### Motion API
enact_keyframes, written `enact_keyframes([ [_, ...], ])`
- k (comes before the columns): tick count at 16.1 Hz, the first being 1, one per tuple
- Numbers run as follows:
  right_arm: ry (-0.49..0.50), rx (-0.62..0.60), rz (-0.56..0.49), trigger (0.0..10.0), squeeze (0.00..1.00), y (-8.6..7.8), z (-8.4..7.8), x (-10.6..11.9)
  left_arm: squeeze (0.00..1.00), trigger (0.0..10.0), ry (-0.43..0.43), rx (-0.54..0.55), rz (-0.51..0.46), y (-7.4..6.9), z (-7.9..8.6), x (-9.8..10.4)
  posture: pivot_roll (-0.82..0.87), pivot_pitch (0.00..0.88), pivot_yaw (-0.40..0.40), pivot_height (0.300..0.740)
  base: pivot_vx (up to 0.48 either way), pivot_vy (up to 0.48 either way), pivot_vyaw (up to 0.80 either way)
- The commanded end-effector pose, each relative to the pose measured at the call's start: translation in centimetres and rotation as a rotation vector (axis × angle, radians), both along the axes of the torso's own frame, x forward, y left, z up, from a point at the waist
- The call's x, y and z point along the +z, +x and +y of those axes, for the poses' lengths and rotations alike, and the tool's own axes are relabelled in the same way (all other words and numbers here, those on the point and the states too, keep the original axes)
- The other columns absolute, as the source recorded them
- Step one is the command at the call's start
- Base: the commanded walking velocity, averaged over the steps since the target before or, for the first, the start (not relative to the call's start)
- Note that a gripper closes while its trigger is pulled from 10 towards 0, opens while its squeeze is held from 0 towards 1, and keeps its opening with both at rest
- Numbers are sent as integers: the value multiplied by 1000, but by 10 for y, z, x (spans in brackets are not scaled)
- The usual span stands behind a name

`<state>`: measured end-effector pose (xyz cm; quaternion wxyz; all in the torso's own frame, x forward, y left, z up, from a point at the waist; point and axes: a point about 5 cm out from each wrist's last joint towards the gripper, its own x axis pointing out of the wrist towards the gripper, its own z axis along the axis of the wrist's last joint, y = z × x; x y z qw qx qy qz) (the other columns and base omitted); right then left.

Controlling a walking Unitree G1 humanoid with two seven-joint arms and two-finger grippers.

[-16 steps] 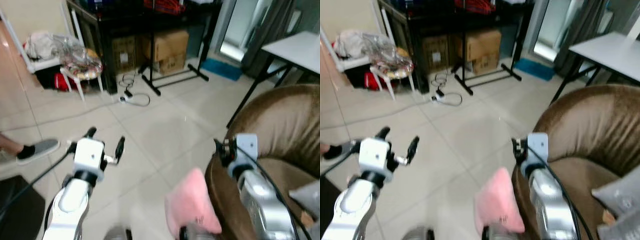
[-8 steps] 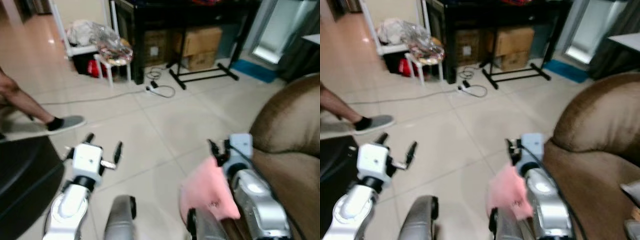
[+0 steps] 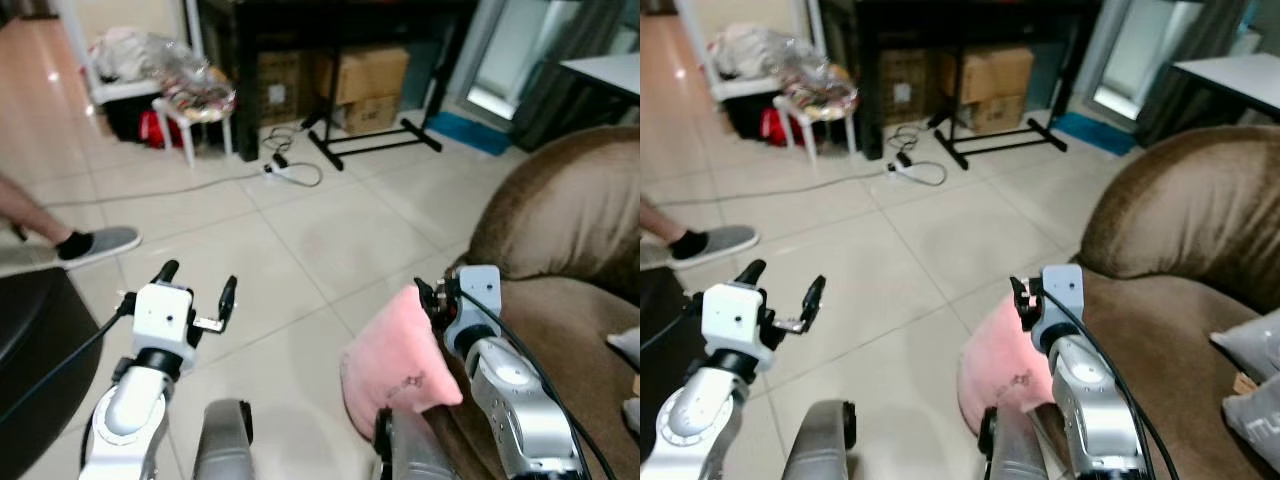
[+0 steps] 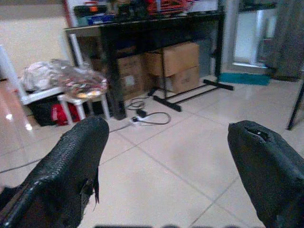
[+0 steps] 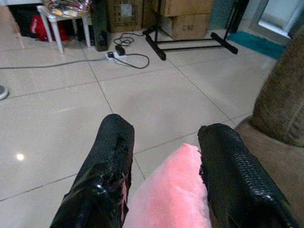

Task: Move the pillow to the sofa from floor

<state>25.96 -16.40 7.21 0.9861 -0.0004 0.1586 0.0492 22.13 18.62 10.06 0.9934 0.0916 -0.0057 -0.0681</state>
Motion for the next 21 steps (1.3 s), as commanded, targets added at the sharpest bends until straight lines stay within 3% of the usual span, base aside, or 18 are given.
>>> enact_keyframes([
  [1, -10, -16, -11, 10000, 0, 2, -6, 3, 0, 10000, -12, -18, -14, 3, -5, 2, 6, 0, -62, 604, 341, 0, 0],
  [7, -12, 20, 8, 10000, 0, 1, -3, 1, 0, 10000, -21, -15, -18, 0, -5, 2, 9, 0, -64, 599, 163, 0, 0],
  [14, -22, 42, 31, 10000, 0, 6, -4, -6, 0, 10000, -9, -76, 8, -2, -11, 0, 12, 0, -60, 529, 0, 0, 0],
  [21, -37, 74, 48, 10000, 0, 32, 6, -14, 0, 10000, 11, -188, 52, 1, -18, -1, 11, 0, -53, 454, 0, 0, 0],
])
